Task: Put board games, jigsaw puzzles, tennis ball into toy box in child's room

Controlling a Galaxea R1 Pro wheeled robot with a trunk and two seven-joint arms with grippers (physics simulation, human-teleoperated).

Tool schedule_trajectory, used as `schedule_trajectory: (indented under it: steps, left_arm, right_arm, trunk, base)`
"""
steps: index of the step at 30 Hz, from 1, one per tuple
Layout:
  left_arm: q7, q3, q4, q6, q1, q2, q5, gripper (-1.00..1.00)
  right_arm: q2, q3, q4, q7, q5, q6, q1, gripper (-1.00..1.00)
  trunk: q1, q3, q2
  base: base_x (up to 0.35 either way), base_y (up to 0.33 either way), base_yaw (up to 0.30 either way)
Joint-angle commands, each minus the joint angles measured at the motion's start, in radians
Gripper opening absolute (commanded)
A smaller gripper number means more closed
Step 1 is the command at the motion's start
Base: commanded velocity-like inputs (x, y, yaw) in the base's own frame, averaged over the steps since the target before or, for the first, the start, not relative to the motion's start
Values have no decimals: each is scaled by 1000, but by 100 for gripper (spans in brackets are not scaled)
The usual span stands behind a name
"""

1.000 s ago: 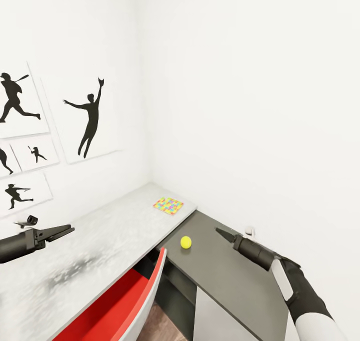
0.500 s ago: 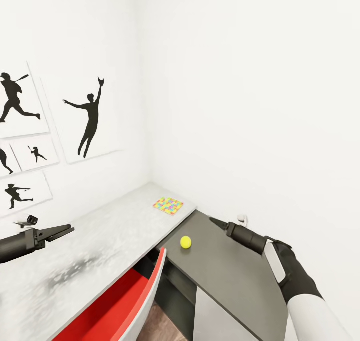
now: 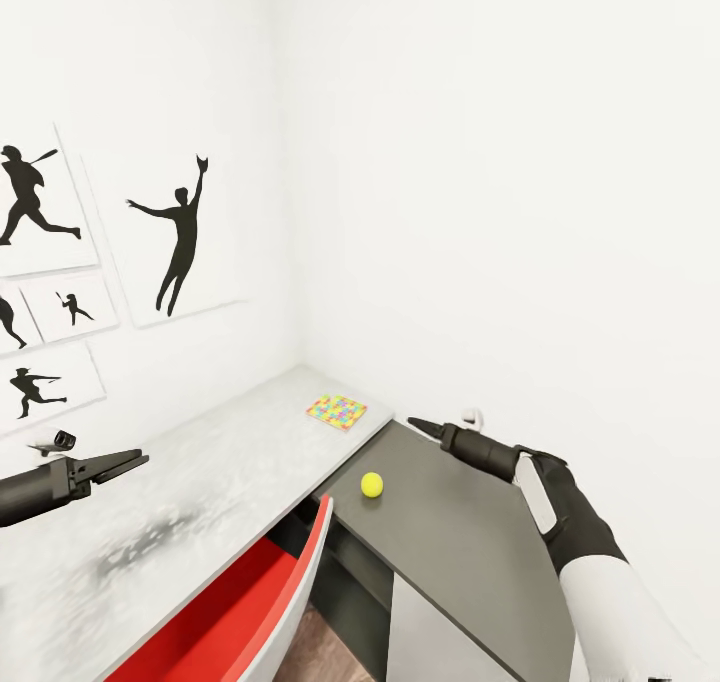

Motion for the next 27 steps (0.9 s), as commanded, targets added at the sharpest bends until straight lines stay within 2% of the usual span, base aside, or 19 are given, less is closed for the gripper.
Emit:
schedule_trajectory:
  steps: [1,2,7,18,22,27]
  left_arm:
    - [-5,0,0,11,0,0,-1,100]
    - [-5,0,0,11,0,0,-1,100]
    - [-5,0,0,11,0,0,-1,100]
    - [-5,0,0,11,0,0,-1,100]
    - [-5,0,0,11,0,0,-1,100]
    - [-5,0,0,11,0,0,-1,100]
  right_arm:
    - [0,-1,0,-5,-4,12,-6,100]
    - [3,3,0,-226,-4,78,-28,100]
    - [14,10,1,-262,-4,100,-36,100]
    - [58,16,10,-398,-3,157,-90,100]
    - [76,36,11,-456,-3,178,-107,100]
    - [84,88,16,-505,-4,193,-130,100]
  trunk:
    - [0,-1,-1]
    - [0,-1,-1]
    - [0,-1,-1]
    - [0,-1,-1]
    - [0,-1,-1]
    - [0,-1,-1]
  base:
    - [0,0,0]
    - [0,0,0]
    - [0,0,0]
    - [0,0,0]
    - [0,0,0]
    - [0,0,0]
